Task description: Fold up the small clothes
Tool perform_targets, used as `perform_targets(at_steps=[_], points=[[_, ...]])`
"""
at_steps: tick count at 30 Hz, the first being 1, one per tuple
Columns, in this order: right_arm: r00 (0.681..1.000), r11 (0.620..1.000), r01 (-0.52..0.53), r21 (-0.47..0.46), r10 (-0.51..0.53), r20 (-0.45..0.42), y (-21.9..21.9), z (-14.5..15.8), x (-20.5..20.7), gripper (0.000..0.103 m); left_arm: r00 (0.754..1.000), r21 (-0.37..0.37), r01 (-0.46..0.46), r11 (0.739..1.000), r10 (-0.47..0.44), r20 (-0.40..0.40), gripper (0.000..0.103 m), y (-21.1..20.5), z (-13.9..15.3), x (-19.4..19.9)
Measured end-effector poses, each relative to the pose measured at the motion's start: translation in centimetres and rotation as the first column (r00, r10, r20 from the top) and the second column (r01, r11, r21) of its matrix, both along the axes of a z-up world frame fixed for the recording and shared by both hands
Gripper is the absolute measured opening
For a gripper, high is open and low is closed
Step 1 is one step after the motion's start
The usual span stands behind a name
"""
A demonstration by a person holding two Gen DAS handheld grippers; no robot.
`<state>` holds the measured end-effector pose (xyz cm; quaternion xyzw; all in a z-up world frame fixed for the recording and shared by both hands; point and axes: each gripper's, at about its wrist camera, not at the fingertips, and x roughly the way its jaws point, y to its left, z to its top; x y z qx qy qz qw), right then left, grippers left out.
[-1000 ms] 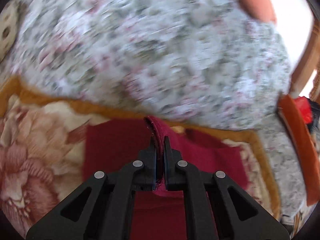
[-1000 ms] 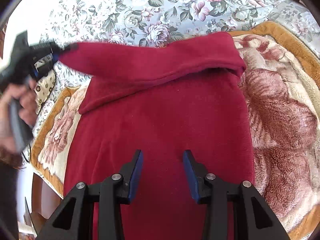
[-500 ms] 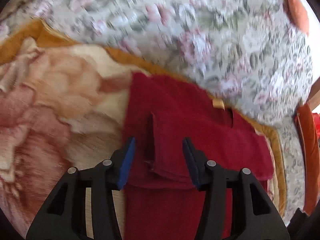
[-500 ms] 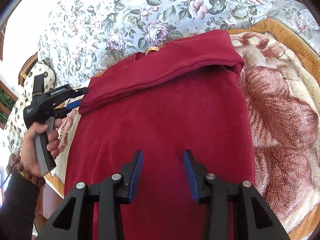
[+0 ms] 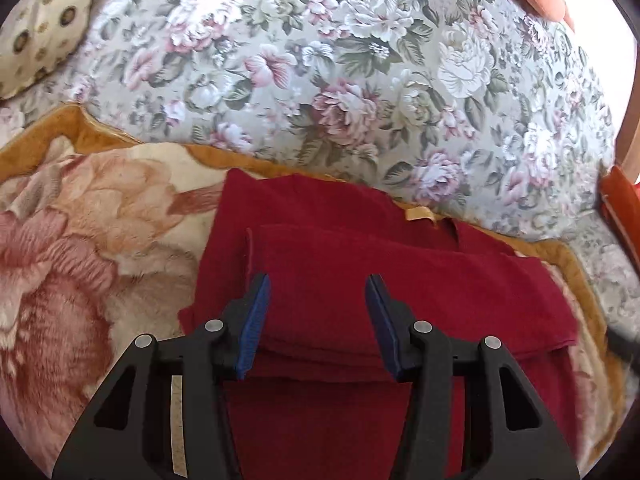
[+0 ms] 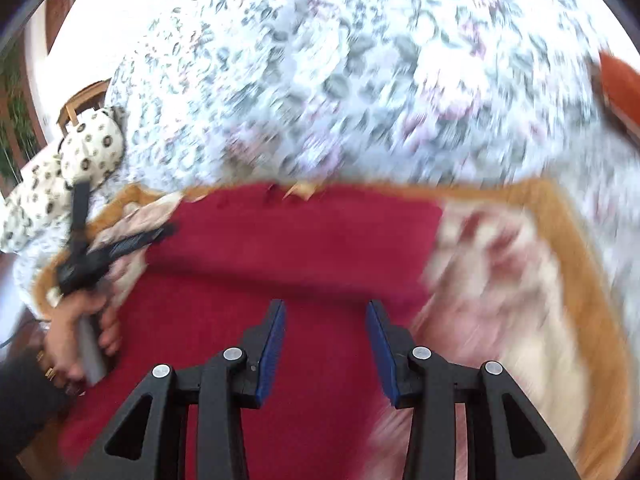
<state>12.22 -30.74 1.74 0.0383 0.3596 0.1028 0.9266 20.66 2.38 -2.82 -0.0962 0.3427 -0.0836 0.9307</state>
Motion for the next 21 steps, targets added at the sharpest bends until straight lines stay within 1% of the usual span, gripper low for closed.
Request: perform_targets(at_steps=[1,3,4,6,7,8,9,10,11,12,14,17,19,20,21], points=[[0.999,0.999,-0.042,0.002,0.042,0.011,-0.2,0.0,1.3,0.040,1.000,0.006,-0.006,1.000,0.006,-0.005,0.048,-0.1,-0.1,0.0],[0.993,0.993,-0.117,0.011,0.117,0.015,-0.2,-0.4,3.4,0.040,1.000,-0.007,-0.004,1.000,0.004,0.004,0.048,-0.3,0.1,0.5],[0.988,0.988,-0.155,-0.002,0.155,-0.005,-0.1,-1.1,4.5,0.040,1.000,-0.011,0.004,1.000,-0.004,0.006,0.048,-0.4,0.2,0.9],[0.984,0.985,-0.167,-0.051,0.163,-0.076,-0.3,-3.1,6.2,0.040,1.000,-0.013,0.017,1.000,-0.017,0.008,0.049,-0.4,0.4,1.4],[0.979,0.984,-0.149,-0.096,0.134,-0.152,-0.9,-4.9,7.3,0.038,1.000,-0.027,0.030,0.999,-0.030,-0.001,0.049,-0.3,0.3,1.9],[0.975,0.984,-0.135,-0.113,0.111,-0.194,-1.7,-6.1,7.7,0.035,0.999,-0.039,0.034,0.999,-0.034,-0.011,0.049,-0.2,0.2,2.1],[0.979,0.988,-0.135,-0.081,0.121,-0.162,-2.6,-6.4,7.2,0.035,0.999,-0.067,0.043,0.997,-0.045,-0.028,0.052,0.0,-0.3,2.6],[0.982,0.990,-0.124,-0.070,0.113,-0.150,-3.4,-6.5,6.9,0.035,0.997,-0.097,0.052,0.994,-0.058,-0.055,0.053,0.3,-1.0,3.0],[0.983,0.992,-0.113,-0.052,0.104,-0.151,-3.9,-6.5,6.7,0.035,0.994,-0.127,0.061,0.990,-0.072,-0.079,0.052,0.5,-1.6,3.4],[0.983,0.994,-0.106,-0.033,0.100,-0.155,-4.2,-6.4,6.6,0.035,0.994,-0.150,0.068,0.986,-0.080,-0.075,0.053,0.7,-1.7,3.5],[0.981,0.995,-0.101,-0.002,0.099,-0.169,-4.7,-5.7,6.8,0.035,0.994,-0.149,0.076,0.986,-0.086,-0.062,0.054,0.6,-1.8,3.2],[0.995,0.998,-0.057,0.022,0.059,-0.082,-5.2,-3.1,7.9,0.035,0.995,-0.135,0.072,0.988,-0.080,-0.051,0.054,0.3,-1.9,3.0],[0.999,0.999,-0.013,0.044,0.015,-0.049,-5.5,-1.8,9.9,0.035,0.996,-0.107,0.069,0.992,-0.074,-0.048,0.054,-0.2,-2.0,3.0],[0.999,0.999,-0.005,0.042,0.007,-0.049,-5.3,-1.6,11.0,0.035,0.996,-0.100,0.069,0.993,-0.074,-0.049,0.054,-0.2,-2.0,3.0],[0.998,1.000,0.000,0.022,0.001,-0.060,-4.9,-1.9,12.5,0.035,0.996,-0.096,0.069,0.993,-0.073,-0.048,0.054,-0.3,-2.1,3.0]])
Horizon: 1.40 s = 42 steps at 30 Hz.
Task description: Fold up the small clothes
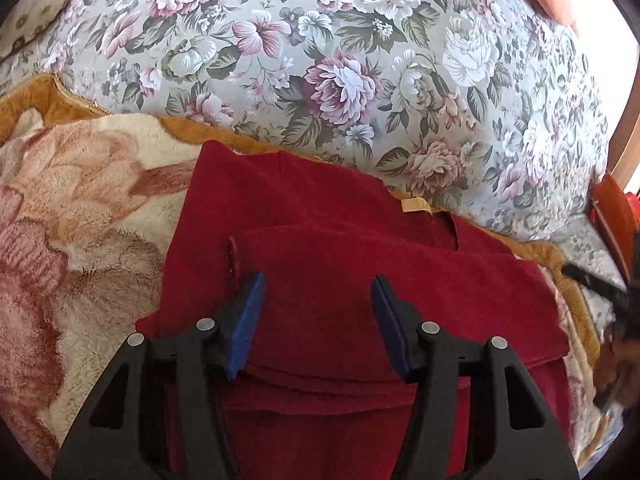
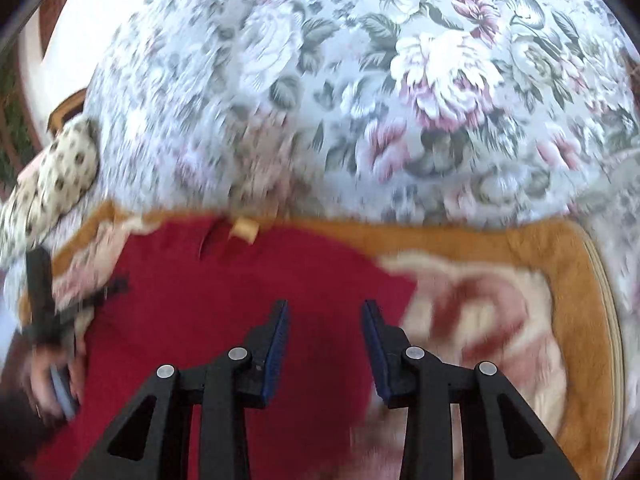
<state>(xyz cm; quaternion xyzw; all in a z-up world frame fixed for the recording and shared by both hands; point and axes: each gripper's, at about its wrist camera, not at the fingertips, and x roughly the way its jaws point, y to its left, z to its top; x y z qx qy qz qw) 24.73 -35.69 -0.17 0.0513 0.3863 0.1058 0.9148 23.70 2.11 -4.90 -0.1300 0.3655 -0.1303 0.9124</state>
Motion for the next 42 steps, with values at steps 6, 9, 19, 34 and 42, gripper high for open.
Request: perform_targets(at_steps=[6,9,19,34,42], points=[[0.985,0.996,0.059,-0.061,-0.068,-0.160,-0.5,-4.1,2.7,0.037,1.000,-0.012,0.002,1.000,-0.002,0.001,0.054,0.4,-0.2,0.0],[0.990,0.993,0.075,-0.096,-0.085,-0.114,0.5,-1.8,0.8,0.037,1.000,-0.008,0.001,1.000,-0.001,0.002,0.054,0.5,-0.2,0.1],[0.984,0.993,0.066,-0.093,-0.080,-0.161,2.8,-3.6,-4.8,0.052,0.999,-0.026,0.044,0.999,-0.045,-0.028,0.065,0.4,0.1,0.8],[0.989,0.996,0.012,0.091,0.002,-0.151,6.6,1.5,-29.4,0.052,0.982,0.091,0.114,0.989,-0.099,-0.161,0.065,8.2,3.5,-19.3],[0.962,0.946,0.106,0.306,-0.020,-0.271,5.0,-3.8,-33.4,0.052,0.945,-0.185,0.074,0.980,-0.129,-0.301,0.065,11.1,-2.2,-26.4]])
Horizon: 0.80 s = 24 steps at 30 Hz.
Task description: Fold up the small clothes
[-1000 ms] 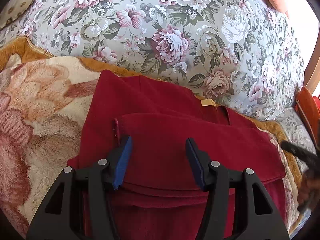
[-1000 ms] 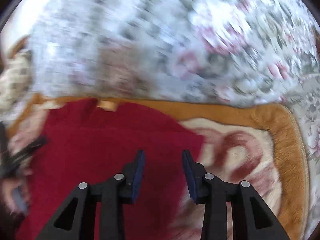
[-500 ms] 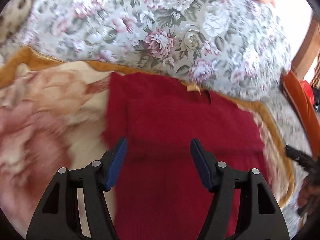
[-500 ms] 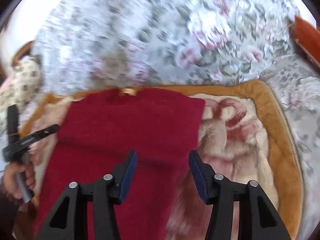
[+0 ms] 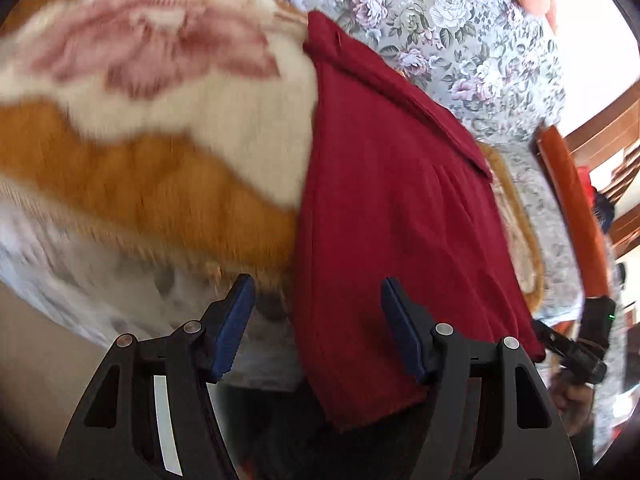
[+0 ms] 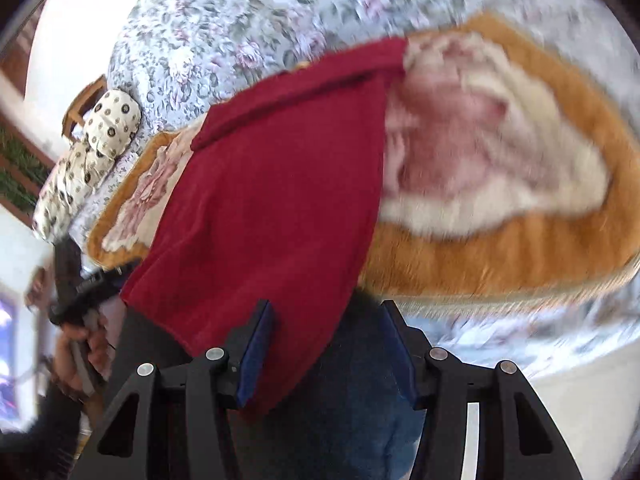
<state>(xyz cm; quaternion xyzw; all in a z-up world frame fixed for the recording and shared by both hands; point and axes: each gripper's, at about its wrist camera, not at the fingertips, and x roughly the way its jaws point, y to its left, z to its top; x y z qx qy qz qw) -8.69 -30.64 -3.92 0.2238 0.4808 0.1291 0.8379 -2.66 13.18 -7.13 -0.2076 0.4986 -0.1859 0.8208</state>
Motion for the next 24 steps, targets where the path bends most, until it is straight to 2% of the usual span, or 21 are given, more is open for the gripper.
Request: perform_targets(at_steps=[1,4,5,7,10,12,13,15,16,18,19,22,23,24], points=[[1.000,0.999,-0.009,0.035,0.010,-0.003,0.1,-0.3,0.4,0.052,1.000,-0.011,0.002,1.000,-0.002,-0.010,0.065,-0.1,-0.3,-0.2],[1.000,0.999,-0.030,0.014,0.029,0.010,1.0,-0.3,1.0,0.055,0.999,-0.098,0.010,0.995,-0.014,-0.035,0.065,-0.1,-1.1,-0.5],[0.999,0.999,-0.032,0.013,0.032,0.017,1.3,-0.2,1.1,0.055,0.999,-0.149,0.015,0.989,-0.022,-0.047,0.065,-0.1,-1.4,-0.6],[0.995,0.996,-0.070,0.050,0.066,0.069,1.9,0.5,0.7,0.055,0.998,-0.204,0.023,0.979,-0.035,-0.060,0.065,0.0,-1.6,-0.7],[0.988,0.993,-0.108,0.039,0.104,0.112,2.7,1.0,0.0,0.055,0.996,-0.275,0.031,0.961,-0.053,-0.073,0.065,0.1,-2.1,-0.9],[0.987,0.992,-0.108,0.066,0.099,0.129,2.6,1.1,-0.5,0.055,0.993,-0.361,0.014,0.933,-0.054,-0.101,0.063,0.6,-2.6,-1.0],[0.985,0.989,-0.112,0.099,0.098,0.139,2.4,1.1,-0.9,0.054,0.992,-0.395,0.002,0.919,-0.051,-0.113,0.061,0.9,-2.7,-0.9],[0.985,0.982,-0.115,0.148,0.093,0.148,2.0,1.1,-1.7,0.049,0.992,-0.441,-0.013,0.898,-0.045,-0.121,0.046,1.1,-2.7,-1.3],[0.984,0.980,-0.119,0.160,0.095,0.150,2.0,1.0,-2.0,0.048,0.992,-0.444,-0.014,0.896,-0.043,-0.119,0.041,1.1,-2.6,-1.3],[0.984,0.981,-0.124,0.152,0.101,0.150,2.1,1.1,-2.5,0.042,0.994,-0.407,-0.013,0.913,-0.031,-0.103,0.016,1.0,-2.0,-1.8],[0.984,0.982,-0.121,0.146,0.100,0.145,2.0,1.1,-2.6,0.039,0.996,-0.383,-0.014,0.924,-0.023,-0.092,0.013,0.9,-1.7,-1.9],[0.988,0.987,-0.103,0.127,0.086,0.130,1.7,0.9,-2.4,0.020,0.998,-0.341,-0.020,0.940,0.002,-0.055,0.008,0.9,-0.8,-2.1],[0.988,0.988,-0.100,0.117,0.084,0.131,1.6,1.0,-2.5,0.010,0.999,-0.330,-0.020,0.944,0.008,-0.035,0.006,0.8,-0.6,-2.2],[0.986,0.989,-0.103,0.105,0.087,0.141,1.6,1.2,-2.6,0.009,1.000,-0.322,-0.018,0.946,0.015,-0.012,0.006,0.7,-0.1,-2.4]])
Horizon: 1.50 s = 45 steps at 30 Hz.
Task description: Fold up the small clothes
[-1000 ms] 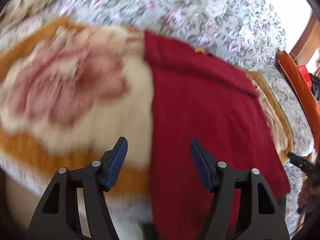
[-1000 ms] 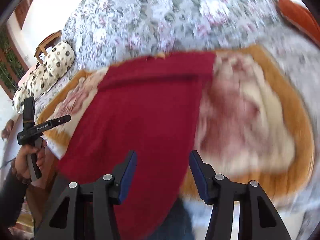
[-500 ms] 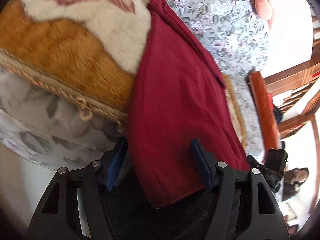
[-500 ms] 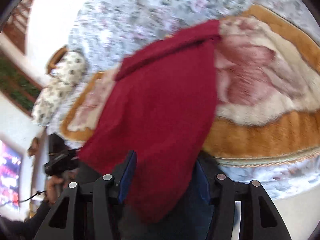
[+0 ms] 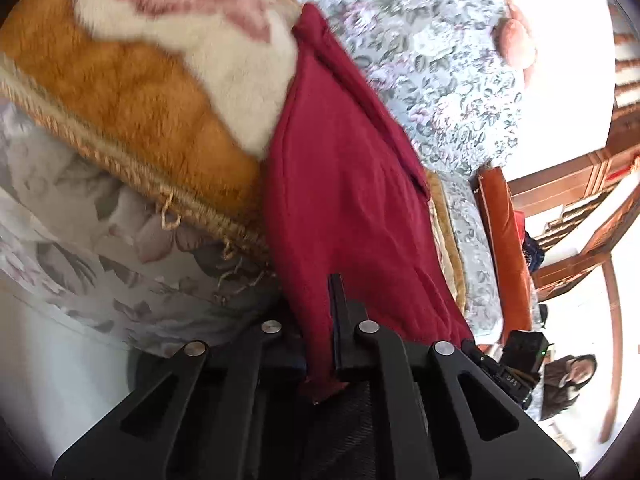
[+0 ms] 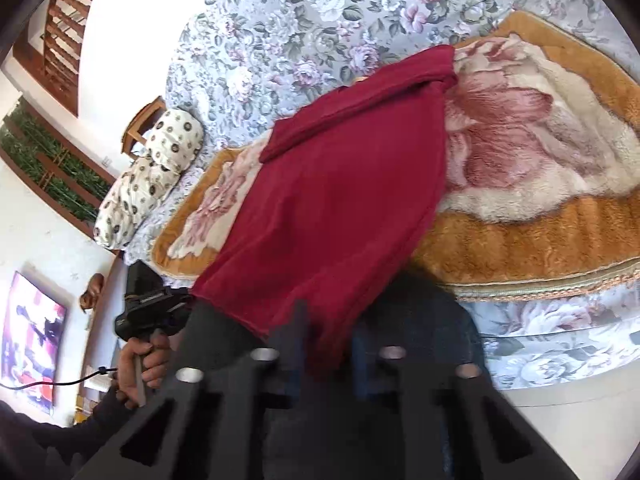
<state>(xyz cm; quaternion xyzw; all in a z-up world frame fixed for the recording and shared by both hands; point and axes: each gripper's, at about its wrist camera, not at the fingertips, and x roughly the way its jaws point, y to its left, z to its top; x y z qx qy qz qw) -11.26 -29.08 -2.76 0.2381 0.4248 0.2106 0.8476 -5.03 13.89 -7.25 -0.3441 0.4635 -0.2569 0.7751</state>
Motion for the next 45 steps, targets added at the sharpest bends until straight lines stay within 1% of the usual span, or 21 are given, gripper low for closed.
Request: perform_targets(at_steps=[3,5,8,12,14,17,20,22,24,25,26,29,30,32,34,37,40,41,43,44,45], points=[[0.997,0.998,-0.016,-0.053,0.020,0.071,0.4,1.9,-0.9,0.008,0.997,-0.008,-0.019,1.000,0.020,0.079,0.005,0.1,1.9,-0.9],[0.995,0.998,-0.013,-0.059,0.019,0.103,0.1,3.0,-1.4,0.008,0.994,-0.028,-0.027,0.999,0.030,0.101,0.005,0.3,2.5,-1.2],[0.991,0.998,0.000,-0.058,0.007,0.130,-0.6,4.3,-2.1,0.008,0.992,-0.030,-0.022,0.999,0.025,0.120,0.005,0.1,3.1,-2.0],[0.992,1.000,0.003,-0.024,0.000,0.124,-1.5,4.6,-3.0,0.007,0.988,-0.021,-0.032,0.999,0.035,0.149,0.005,0.2,4.4,-3.5],[0.992,1.000,-0.003,0.003,0.003,0.124,-2.0,4.8,-3.6,0.007,0.986,-0.033,-0.042,0.999,0.047,0.157,0.005,0.5,5.0,-4.4],[0.991,0.997,0.000,0.080,-0.011,0.136,-3.0,5.4,-4.1,0.007,0.983,-0.064,-0.058,0.996,0.068,0.170,0.005,0.6,5.9,-4.8],[0.984,0.991,0.013,0.135,-0.037,0.177,-4.0,6.4,-2.4,0.007,0.983,-0.135,-0.074,0.988,0.095,0.156,0.005,0.5,6.2,-2.8],[0.978,0.983,0.039,0.178,-0.074,0.196,-4.8,7.0,0.1,0.007,0.980,-0.166,-0.106,0.980,0.131,0.147,0.005,0.3,6.6,0.2],[0.971,0.972,0.079,0.221,-0.125,0.203,-5.5,7.5,3.9,0.007,0.972,-0.188,-0.142,0.972,0.172,0.158,0.005,-0.4,7.4,4.1],[0.968,0.967,0.092,0.239,-0.143,0.206,-5.7,7.6,5.6,0.007,0.969,-0.190,-0.159,0.969,0.189,0.156,0.005,-0.5,7.7,5.2],[0.964,0.965,0.111,0.239,-0.163,0.210,-5.8,7.8,7.3,0.007,0.965,-0.198,-0.180,0.964,0.212,0.152,0.005,-0.8,7.9,7.0],[0.951,0.968,0.167,0.189,-0.208,0.227,-6.2,8.2,12.9,0.007,0.946,-0.145,-0.240,0.960,0.265,0.187,0.005,-1.8,9.3,12.9],[0.949,0.969,0.184,0.162,-0.218,0.228,-6.2,8.0,14.6,0.007,0.945,-0.136,-0.244,0.960,0.267,0.188,0.005,-2.1,9.4,14.7],[0.948,0.974,0.205,0.095,-0.222,0.230,-6.2,7.6,18.4,0.007,0.942,-0.081,-0.253,0.964,0.265,0.207,0.005,-3.2,9.9,18.6],[0.949,0.972,0.229,0.047,-0.233,0.213,-6.1,6.9,21.6,0.007,0.945,-0.034,-0.249,0.968,0.250,0.212,0.005,-4.2,10.1,21.8],[0.949,0.968,0.251,0.016,-0.249,0.195,-6.4,6.1,25.1,0.007,0.946,0.042,-0.243,0.969,0.227,0.229,0.005,-5.3,10.3,25.5],[0.947,0.964,0.265,-0.004,-0.260,0.187,-6.5,5.6,27.5,0.007,0.951,0.087,-0.236,0.968,0.211,0.225,0.005,-6.1,10.3,28.2],[0.947,0.962,0.272,-0.014,-0.265,0.179,-6.5,5.3,28.4,0.007,0.954,0.123,-0.229,0.966,0.198,0.227,0.005,-6.7,10.1,29.1],[0.953,0.964,0.266,-0.022,-0.260,0.153,-6.5,4.4,30.1,0.007,0.962,0.165,-0.209,0.964,0.172,0.211,0.006,-7.6,9.2,30.3],[0.959,0.966,0.255,-0.034,-0.248,0.139,-6.3,3.9,30.9,0.007,0.973,0.211,-0.188,0.959,0.152,0.174,0.007,-8.2,8.1,31.3],[0.962,0.967,0.251,-0.049,-0.244,0.121,-6.3,3.5,31.5,0.008,0.977,0.259,-0.189,0.947,0.157,0.142,0.011,-8.4,7.5,31.8]])
